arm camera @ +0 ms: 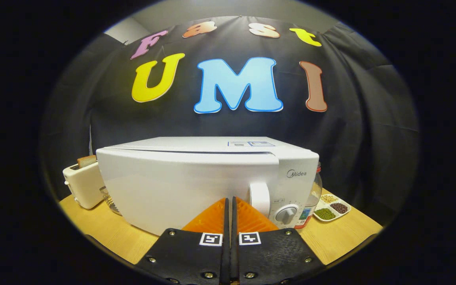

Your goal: Open the microwave, put the food inside, and close the microwave door.

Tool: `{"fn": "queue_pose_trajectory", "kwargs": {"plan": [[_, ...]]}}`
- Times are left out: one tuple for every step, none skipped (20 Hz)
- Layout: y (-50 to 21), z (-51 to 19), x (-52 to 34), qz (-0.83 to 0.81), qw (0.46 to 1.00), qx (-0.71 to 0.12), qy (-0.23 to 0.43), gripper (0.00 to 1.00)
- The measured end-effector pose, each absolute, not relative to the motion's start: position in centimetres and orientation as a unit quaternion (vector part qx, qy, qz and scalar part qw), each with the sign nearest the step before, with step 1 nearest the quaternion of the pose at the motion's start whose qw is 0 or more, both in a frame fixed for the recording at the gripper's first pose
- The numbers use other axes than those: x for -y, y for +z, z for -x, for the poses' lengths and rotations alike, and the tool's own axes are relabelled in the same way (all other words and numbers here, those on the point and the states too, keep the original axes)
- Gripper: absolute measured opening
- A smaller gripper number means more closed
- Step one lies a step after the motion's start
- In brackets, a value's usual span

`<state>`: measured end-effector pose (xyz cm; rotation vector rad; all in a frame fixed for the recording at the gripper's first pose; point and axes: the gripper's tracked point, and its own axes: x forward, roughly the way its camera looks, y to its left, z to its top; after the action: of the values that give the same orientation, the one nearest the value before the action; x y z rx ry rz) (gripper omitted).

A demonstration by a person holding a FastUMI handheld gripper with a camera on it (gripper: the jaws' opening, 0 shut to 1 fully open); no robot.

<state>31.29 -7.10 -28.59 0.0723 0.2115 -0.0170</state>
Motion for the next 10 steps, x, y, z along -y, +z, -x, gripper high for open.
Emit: {"fn": "queue_pose_trajectory", "kwargs": {"plan": [[-28.2,-31.8,7.3,-0.045,0.994,-0.102,-0.015,0.01],[-28.1,-32.4,7.6,-0.034,0.995,-0.094,-0.030,0.02],[-28.6,-32.7,7.5,-0.035,0.994,-0.100,-0.031,0.02],[-27.9,-32.0,7.5,-0.028,0.994,-0.093,-0.043,0.01],[-28.1,-32.0,7.7,-0.012,0.994,-0.096,-0.048,0.01],[-28.1,-31.8,7.5,-0.005,0.994,-0.095,-0.050,0.01],[-28.1,-31.6,7.4,-0.010,0.994,-0.099,-0.048,0.01],[-28.1,-31.5,7.4,-0.025,0.993,-0.107,-0.043,0.01],[-27.9,-31.0,7.2,-0.042,0.992,-0.114,-0.038,0.01],[-27.2,-30.4,7.1,-0.054,0.991,-0.116,-0.035,0.01]]}}
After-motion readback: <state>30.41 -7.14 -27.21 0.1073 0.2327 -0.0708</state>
